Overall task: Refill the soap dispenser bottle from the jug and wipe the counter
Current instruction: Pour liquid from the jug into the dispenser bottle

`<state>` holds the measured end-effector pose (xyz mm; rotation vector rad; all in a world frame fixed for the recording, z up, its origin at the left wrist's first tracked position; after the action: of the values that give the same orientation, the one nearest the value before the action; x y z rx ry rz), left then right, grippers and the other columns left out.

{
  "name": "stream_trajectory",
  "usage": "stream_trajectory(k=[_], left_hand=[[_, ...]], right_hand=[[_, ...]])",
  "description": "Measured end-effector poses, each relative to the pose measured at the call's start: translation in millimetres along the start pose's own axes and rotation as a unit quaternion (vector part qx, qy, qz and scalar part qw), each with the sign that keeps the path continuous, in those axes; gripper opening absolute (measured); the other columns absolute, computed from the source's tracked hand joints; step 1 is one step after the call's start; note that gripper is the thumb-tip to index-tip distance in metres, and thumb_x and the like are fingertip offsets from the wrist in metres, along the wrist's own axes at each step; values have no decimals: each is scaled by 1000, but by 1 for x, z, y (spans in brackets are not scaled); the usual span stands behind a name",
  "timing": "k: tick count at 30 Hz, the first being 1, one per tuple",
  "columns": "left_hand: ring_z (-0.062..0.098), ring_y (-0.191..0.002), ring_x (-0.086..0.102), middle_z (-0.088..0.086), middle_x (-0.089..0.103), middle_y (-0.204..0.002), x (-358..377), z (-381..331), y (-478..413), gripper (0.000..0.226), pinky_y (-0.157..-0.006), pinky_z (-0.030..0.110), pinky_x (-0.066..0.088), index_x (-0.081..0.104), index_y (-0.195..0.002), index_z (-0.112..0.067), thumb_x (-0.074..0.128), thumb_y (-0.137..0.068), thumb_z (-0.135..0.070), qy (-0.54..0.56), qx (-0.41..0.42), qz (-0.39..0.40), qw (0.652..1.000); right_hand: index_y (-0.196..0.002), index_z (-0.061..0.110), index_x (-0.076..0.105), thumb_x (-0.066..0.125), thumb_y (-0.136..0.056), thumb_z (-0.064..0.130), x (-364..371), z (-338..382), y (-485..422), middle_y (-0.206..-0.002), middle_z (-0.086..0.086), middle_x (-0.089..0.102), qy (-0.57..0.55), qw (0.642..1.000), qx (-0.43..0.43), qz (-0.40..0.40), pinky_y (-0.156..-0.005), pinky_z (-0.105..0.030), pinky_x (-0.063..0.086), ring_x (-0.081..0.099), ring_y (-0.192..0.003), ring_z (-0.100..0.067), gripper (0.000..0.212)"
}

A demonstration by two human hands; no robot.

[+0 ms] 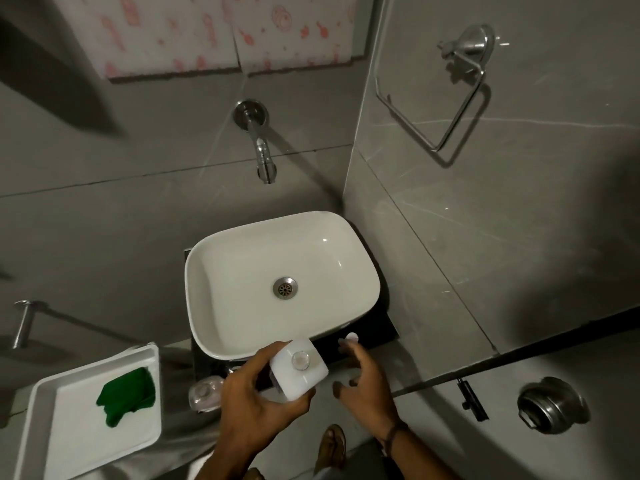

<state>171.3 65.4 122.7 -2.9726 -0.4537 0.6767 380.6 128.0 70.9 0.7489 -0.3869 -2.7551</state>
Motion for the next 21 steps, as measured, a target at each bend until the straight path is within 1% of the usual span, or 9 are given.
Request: stream_trajectory(k=[1, 3, 6, 9, 12, 14, 17, 19, 21], left_hand=[[10, -98, 78, -14, 79, -113, -2, -4, -2, 73, -75, 38, 67, 72, -123, -38, 100, -56, -30, 4, 3, -6, 1000], [4, -99, 77, -20, 79, -111, -8, -14, -7, 71, -75, 35, 66, 71, -121, -43, 99, -56, -32, 10, 11, -24, 1000], [0, -96, 75, -25, 77, -108, -16, -29, -14, 71, -71, 24, 63, 68, -118, -46, 99, -54, -43, 27, 12, -46, 998], [-2, -97, 72, -29, 74, -107, -24, -41, -16, 73, -70, 16, 61, 65, -113, -49, 99, -49, -57, 43, 16, -61, 997], [0, -100, 72, -26, 74, -109, -35, -47, -16, 79, -75, 23, 64, 65, -118, -46, 99, -49, -65, 61, 22, -43, 997], [1, -111, 70, -23, 74, -119, -47, -41, -14, 87, -86, 22, 62, 64, -127, -44, 96, -52, -72, 88, 27, -1, 996], [-7, -130, 57, -26, 63, -139, -75, -10, -10, 97, -96, 2, 46, 57, -141, -46, 90, -56, -78, 104, 0, 20, 994], [-7, -131, 56, -27, 60, -142, -103, 27, -3, 94, -95, 3, 47, 56, -141, -46, 91, -59, -75, 100, -37, -11, 994], [-3, -130, 57, -26, 60, -142, -129, 72, 8, 98, -100, 12, 48, 55, -142, -45, 90, -56, -77, 68, -84, -23, 994]], right_hand=[[-135, 67, 39, 83, -74, 15, 4, 7, 12, -139, 36, 52, 17, 999, -37, 28, -91, -8, 47, 50, -130, 7, 92], [-149, 58, 29, 85, -69, 26, 15, 26, 30, -148, 34, 46, 5, 993, -112, 38, -104, -15, 45, 46, -135, 8, 103], [-149, 47, 36, 96, -61, 38, 35, 65, 46, -143, 26, 56, -47, 988, -143, -29, -105, -19, 50, 53, -133, 5, 106], [-136, 46, 53, 91, -66, 31, 52, 92, 47, -129, 18, 68, -156, 976, -110, -109, -91, -32, 63, 67, -119, -4, 81], [-127, 43, 65, 68, -77, 46, 61, 104, 42, -122, 7, 74, -257, 950, -88, -153, -90, -48, 63, 71, -115, -23, 50], [-126, 40, 68, 72, -83, 40, 67, 106, 44, -121, 6, 75, -233, 951, -105, -173, -88, -43, 63, 72, -114, -24, 44], [-128, 39, 64, 94, -58, 34, 77, 108, 49, -123, 14, 73, -157, 960, -117, -198, -92, -34, 61, 71, -115, -10, 76], [-120, 40, 65, 97, -49, 35, 83, 107, 52, -118, 16, 74, -146, 960, -116, -209, -90, -36, 63, 72, -109, -6, 78], [-113, 42, 65, 98, -50, 30, 87, 104, 56, -112, 17, 74, -142, 960, -115, -213, -87, -40, 65, 73, -102, -3, 72]])
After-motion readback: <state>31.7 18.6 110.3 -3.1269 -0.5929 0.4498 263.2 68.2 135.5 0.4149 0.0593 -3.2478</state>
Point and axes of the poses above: each hand's wrist, its own y-axis away from the middle knuckle, its own x-axis out of the palm, z = x × y, the point moved 2 cm from there along -y, towards the middle knuckle
